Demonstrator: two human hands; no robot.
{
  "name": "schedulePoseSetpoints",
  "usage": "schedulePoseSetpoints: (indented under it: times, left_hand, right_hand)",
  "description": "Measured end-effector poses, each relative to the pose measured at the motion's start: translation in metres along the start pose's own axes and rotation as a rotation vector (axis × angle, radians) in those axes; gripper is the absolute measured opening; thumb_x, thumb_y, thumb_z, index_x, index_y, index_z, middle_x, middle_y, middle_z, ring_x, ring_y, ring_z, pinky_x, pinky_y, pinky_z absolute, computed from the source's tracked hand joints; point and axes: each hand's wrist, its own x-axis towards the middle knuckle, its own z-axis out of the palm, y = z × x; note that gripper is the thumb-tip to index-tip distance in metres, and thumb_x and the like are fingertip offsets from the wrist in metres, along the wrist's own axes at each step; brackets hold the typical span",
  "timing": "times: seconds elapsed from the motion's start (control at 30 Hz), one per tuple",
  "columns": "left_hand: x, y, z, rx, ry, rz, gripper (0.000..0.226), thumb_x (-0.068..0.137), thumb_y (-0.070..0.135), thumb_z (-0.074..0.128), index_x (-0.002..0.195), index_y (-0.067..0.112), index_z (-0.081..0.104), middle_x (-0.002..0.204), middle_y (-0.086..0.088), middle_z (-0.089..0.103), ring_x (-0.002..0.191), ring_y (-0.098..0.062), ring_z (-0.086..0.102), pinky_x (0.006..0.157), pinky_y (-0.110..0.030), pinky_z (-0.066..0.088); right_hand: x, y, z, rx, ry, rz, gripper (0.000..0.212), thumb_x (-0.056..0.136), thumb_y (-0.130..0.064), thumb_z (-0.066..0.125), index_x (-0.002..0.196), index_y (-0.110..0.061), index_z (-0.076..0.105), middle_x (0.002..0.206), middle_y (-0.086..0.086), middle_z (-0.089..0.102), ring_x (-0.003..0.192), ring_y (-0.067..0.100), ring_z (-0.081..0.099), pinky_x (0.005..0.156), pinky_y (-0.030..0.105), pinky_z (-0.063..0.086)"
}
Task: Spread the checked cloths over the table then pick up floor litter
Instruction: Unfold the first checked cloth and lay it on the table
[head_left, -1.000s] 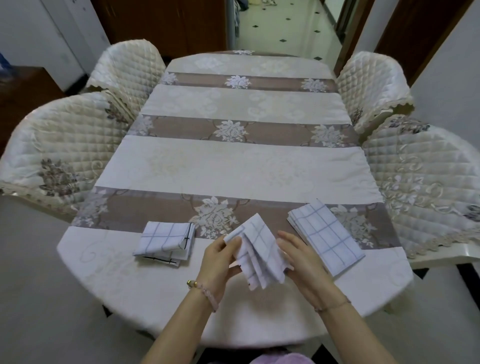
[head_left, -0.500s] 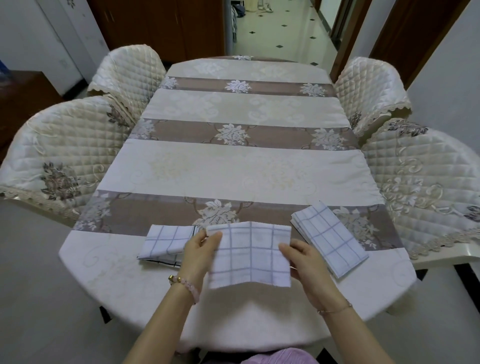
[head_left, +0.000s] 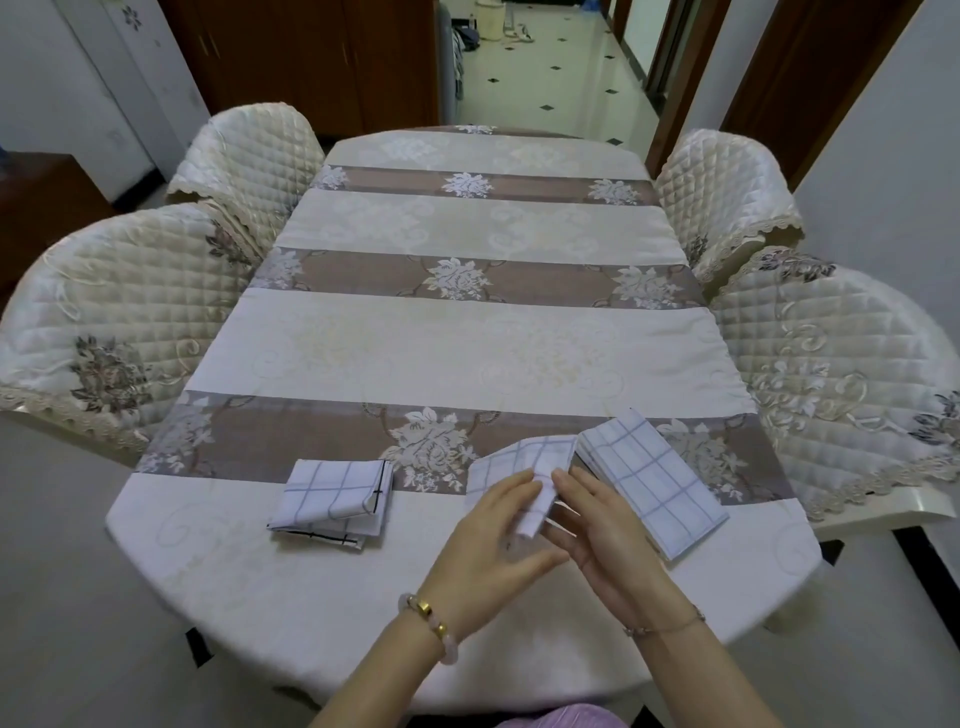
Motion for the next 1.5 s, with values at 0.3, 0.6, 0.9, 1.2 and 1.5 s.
schedulePoseSetpoints:
  times: [0.3,0.6,0.9,1.2,1.5]
  left_hand:
    - [0.014,0.033,-0.017,-0.398,0.110,-0.093,0.027,0.095,0.017,0.048,0.107,0.029,0.069,0.102,0.013,0.073,0.099,-0.003,0.066,0.084,-0.024,0.054]
    - [0.027,0.024,-0.043,-0.480,0.409,-0.196,0.021,0.089,0.021,0.058,0.068,0.018,0.057,0.071,0.000,0.051,0.070,-0.013,0.048,0.064,-0.032,0.043]
    - [0.030,-0.015,-0.073,-0.468,0.459,-0.324,0.019,0.085,0.024,0.065,0.067,0.020,0.062,0.072,-0.011,0.056,0.072,-0.020,0.051,0.065,-0.031,0.041]
    - [-0.004,-0.028,-0.062,-0.659,-0.102,-0.519,0.029,0.076,0.017,0.065,0.105,0.013,0.069,0.104,-0.005,0.073,0.093,-0.019,0.070,0.075,-0.031,0.058]
    - [-0.006,-0.016,-0.060,-0.647,0.106,-0.406,0.013,0.089,0.010,0.057,0.079,0.014,0.065,0.078,-0.001,0.063,0.074,-0.012,0.059,0.064,-0.020,0.052]
  right_hand:
    - [-0.012,-0.027,0.013,-0.183,-0.011,-0.170,0.034,0.088,-0.017,0.061,0.121,-0.023,0.061,0.111,0.001,0.071,0.101,0.016,0.069,0.081,0.032,0.057]
    - [0.009,-0.043,-0.008,-0.401,0.186,-0.181,0.016,0.088,-0.014,0.059,0.072,-0.017,0.060,0.068,-0.002,0.051,0.066,0.013,0.047,0.057,0.025,0.039]
    - [0.025,-0.044,-0.047,-0.399,0.189,-0.157,0.006,0.086,-0.019,0.065,0.087,-0.018,0.072,0.102,0.008,0.069,0.101,0.023,0.063,0.087,0.034,0.049]
    - [0.048,-0.037,-0.063,-0.251,0.308,-0.124,0.009,0.089,-0.015,0.061,0.091,-0.015,0.070,0.112,0.015,0.067,0.108,0.030,0.061,0.085,0.036,0.053]
    - [0.062,-0.044,-0.069,-0.344,0.372,-0.157,0.011,0.090,-0.017,0.059,0.099,-0.015,0.066,0.117,0.012,0.063,0.094,0.021,0.062,0.074,0.030,0.049]
